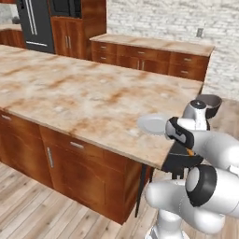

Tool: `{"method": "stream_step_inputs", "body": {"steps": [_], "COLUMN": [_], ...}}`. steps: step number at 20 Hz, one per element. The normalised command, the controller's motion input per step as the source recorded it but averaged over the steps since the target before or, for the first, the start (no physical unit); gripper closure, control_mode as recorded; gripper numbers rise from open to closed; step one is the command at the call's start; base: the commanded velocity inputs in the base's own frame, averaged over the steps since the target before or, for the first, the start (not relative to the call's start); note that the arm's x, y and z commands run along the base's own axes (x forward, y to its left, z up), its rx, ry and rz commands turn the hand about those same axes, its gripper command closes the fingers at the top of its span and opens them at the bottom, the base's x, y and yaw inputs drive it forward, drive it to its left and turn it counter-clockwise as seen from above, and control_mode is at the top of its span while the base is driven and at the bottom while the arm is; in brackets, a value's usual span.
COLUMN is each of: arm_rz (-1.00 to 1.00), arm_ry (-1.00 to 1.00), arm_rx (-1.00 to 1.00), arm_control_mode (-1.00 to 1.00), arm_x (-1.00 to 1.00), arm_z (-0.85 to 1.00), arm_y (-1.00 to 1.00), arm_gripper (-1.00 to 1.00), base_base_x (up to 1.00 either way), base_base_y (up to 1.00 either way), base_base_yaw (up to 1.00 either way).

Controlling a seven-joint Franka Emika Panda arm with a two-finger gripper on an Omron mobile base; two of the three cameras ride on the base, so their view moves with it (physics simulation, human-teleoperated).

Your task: Take the fork and place it on the left side of the plate. Then take the spoon and place it on the right side of the plate. Make sure they're directly next to the plate.

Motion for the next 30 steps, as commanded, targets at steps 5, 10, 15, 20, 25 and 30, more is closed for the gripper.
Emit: {"method": "stream_step_inputs", "body": {"steps": [5, 10, 15, 20, 25, 30], "arm_rz": [0.00, 0.00, 0.00, 0.00, 0.00, 0.00], "arm_ry": [0.00, 0.00, 0.00, 0.00, 0.00, 0.00], "arm_rx": [0.00, 0.00, 0.00, 0.00, 0.00, 0.00], "arm_control_mode": [1.00, 1.00, 1.00, 1.00, 1.00, -1.00], "arm_x": [0.00, 0.00, 0.00, 0.00, 0.00, 0.00], "arm_z": [0.00, 0.00, 0.00, 0.00, 0.00, 0.00], "arm_y": [0.00, 0.00, 0.00, 0.00, 0.00, 0.00], "arm_gripper": [1.00, 1.00, 1.00, 1.00, 1.00, 1.00], "base_base_x": [0.31, 0.30, 0.20, 0.06, 0.00, 0.00], "base_base_y": [-0.51, -0.46, -0.33, -0.09, 0.00, 0.00], "base_base_yaw": [0.24, 0.27, 0.40, 0.13, 0.00, 0.00]}}
